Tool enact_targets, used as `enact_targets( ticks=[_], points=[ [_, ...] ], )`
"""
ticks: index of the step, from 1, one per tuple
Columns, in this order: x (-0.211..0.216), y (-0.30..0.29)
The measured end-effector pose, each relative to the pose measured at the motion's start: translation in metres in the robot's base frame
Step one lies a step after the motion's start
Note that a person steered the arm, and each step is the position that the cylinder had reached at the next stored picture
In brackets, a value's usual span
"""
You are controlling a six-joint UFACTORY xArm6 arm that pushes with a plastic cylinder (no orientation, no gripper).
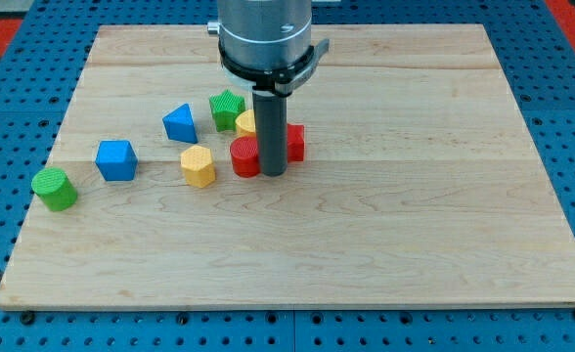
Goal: Move the red star at the top center of the board
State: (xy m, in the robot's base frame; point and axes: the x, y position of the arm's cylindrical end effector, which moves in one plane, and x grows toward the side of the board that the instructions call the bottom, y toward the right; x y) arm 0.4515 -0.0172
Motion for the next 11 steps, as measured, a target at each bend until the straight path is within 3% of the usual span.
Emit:
enact_targets(
  ticks=[1,2,3,4,5,6,7,9,10,11],
  points=[
    [-0.043,0.025],
    [-0.113,0.029],
    [-0.13,0.049],
    [-0.107,0.088],
    [-0.152,0.132],
    [-0.165,0.085],
    [-0.149,0.128],
    [-0.14,0.029],
    [-0.14,0.02],
    [-0.189,0.014]
  ],
)
